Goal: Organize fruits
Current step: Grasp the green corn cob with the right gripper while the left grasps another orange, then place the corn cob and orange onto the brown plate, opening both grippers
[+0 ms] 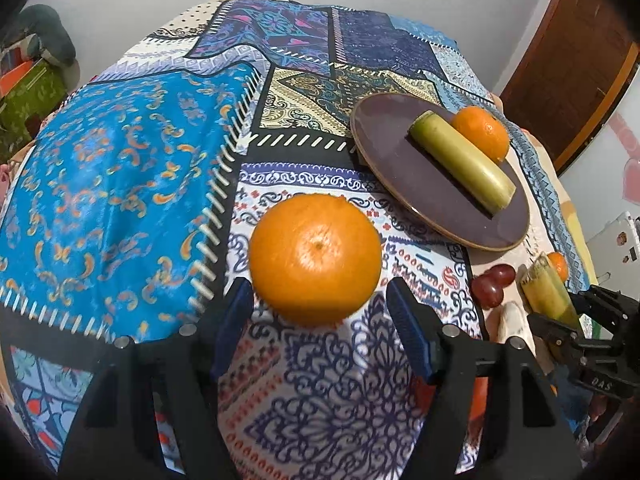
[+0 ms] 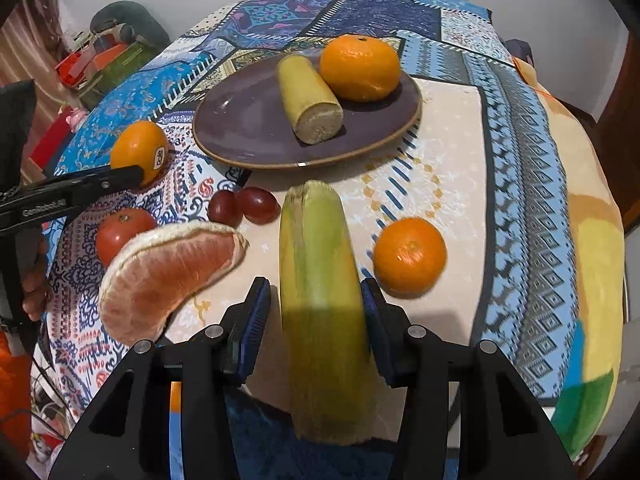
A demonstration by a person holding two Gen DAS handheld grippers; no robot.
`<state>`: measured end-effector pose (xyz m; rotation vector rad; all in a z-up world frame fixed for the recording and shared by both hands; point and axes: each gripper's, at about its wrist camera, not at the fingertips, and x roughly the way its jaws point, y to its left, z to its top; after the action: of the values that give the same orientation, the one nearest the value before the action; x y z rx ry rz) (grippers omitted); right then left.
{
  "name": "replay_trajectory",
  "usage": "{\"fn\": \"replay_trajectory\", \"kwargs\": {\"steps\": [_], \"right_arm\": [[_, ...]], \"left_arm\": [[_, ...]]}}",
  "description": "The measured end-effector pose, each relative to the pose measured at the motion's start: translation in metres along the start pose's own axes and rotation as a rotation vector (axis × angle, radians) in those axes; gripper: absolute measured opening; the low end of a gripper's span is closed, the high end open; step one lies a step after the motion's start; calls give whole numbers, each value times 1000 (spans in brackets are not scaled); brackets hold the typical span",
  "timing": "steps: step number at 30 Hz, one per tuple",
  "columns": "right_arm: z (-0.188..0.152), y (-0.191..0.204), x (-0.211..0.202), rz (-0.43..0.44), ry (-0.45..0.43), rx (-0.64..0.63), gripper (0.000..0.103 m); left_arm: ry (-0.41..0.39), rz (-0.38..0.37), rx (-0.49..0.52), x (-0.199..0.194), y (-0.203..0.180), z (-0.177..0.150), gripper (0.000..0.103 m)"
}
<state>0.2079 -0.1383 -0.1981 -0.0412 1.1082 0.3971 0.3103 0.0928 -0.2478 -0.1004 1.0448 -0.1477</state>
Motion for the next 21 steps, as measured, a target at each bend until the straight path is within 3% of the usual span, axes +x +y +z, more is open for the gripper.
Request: {"fn": "replay_trajectory", "kwargs": {"steps": [7,21], "right_arm": [[3,-3,-3,3,-28,4,34],[6,3,-32,31,-103,-10,34]], "left_arm": [[9,-2,-34,10,2,10,69],[-20,12,-28,-20,-3,-1,65]]}}
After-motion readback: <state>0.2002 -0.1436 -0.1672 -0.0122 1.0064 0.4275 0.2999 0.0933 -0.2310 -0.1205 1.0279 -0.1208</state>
